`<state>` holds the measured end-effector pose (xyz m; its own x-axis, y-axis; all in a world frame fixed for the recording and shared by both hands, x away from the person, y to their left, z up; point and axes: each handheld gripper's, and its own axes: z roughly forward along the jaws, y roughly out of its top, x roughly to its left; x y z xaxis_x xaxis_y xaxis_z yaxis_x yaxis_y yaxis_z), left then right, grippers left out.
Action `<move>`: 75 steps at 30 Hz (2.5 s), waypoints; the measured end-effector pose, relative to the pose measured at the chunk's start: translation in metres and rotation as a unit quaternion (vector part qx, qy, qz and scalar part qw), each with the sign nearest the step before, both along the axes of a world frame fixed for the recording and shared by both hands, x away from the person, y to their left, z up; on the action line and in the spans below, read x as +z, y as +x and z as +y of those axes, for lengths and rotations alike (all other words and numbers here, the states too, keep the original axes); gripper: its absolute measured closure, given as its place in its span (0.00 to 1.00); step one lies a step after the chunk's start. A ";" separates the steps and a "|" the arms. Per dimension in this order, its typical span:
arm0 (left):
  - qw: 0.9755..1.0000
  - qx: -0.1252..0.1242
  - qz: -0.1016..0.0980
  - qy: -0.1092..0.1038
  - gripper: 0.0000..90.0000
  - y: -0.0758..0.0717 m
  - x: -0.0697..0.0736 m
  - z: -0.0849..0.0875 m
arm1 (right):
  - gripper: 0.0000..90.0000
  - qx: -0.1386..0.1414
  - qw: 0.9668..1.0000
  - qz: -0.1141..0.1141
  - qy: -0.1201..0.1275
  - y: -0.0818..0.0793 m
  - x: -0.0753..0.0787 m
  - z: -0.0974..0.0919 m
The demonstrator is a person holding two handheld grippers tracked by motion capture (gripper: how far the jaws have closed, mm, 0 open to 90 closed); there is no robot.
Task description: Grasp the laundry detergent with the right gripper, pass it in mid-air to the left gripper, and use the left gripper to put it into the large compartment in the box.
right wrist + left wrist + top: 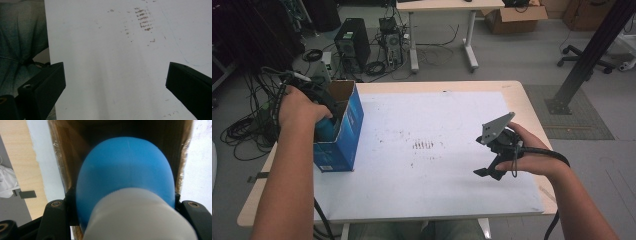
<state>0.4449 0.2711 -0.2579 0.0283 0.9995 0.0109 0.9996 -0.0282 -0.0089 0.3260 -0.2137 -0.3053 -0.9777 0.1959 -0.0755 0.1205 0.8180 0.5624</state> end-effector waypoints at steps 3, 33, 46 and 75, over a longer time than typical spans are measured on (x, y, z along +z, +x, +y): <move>1.000 -0.001 0.004 -0.001 0.44 0.001 -0.006 0.000 | 0.03 0.000 1.000 0.001 0.000 0.001 -0.001 0.001; 1.000 -0.010 0.018 0.006 0.44 0.002 -0.031 -0.003 | 0.03 -0.004 1.000 0.008 -0.002 0.003 -0.007 -0.001; 1.000 0.005 0.017 -0.002 0.43 0.001 -0.032 0.001 | 0.03 -0.004 1.000 0.009 -0.004 0.001 -0.007 -0.002; 1.000 0.005 0.009 0.002 0.31 -0.004 -0.013 -0.004 | 0.03 -0.002 1.000 0.009 0.002 -0.002 -0.006 -0.003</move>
